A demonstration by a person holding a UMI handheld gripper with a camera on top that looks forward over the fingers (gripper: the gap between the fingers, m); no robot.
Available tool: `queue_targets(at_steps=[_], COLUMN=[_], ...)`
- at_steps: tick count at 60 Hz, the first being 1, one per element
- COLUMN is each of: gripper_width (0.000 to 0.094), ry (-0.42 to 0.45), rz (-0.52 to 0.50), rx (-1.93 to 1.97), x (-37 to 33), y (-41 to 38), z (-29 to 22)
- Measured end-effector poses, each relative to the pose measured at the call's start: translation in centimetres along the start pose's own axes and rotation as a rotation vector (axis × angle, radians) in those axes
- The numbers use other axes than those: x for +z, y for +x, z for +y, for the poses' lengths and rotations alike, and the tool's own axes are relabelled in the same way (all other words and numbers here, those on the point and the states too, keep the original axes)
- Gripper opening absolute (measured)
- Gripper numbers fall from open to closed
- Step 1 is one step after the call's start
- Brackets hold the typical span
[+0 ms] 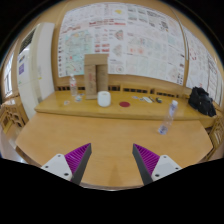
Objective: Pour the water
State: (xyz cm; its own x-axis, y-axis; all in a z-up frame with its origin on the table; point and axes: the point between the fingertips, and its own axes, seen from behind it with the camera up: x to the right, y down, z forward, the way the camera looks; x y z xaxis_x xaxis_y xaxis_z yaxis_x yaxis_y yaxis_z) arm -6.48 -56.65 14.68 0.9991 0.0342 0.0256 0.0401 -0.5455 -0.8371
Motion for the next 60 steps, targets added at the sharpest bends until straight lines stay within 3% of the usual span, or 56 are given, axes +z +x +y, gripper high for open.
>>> queue_targets(at_steps=[14,36,45,49,57,60], gripper_width=[0.0851,0.0827,0.0704,0.051,0.0417,0.0338], ry=[-0.02,0.165,0.199,0.206,0.218,0.217], rz=[0.126,0.178,0.163,0.166,0.176,0.183], rx=[0.025,0.078,0.071,0.059,0.084,0.085], x=[10.4,26.5,30.0,30.8,31.2,31.2], y=[17.9,34.0,35.3,35.6,36.0,36.0], z=[5.1,-2.8,-4.8,-5.0,-5.4,-5.4])
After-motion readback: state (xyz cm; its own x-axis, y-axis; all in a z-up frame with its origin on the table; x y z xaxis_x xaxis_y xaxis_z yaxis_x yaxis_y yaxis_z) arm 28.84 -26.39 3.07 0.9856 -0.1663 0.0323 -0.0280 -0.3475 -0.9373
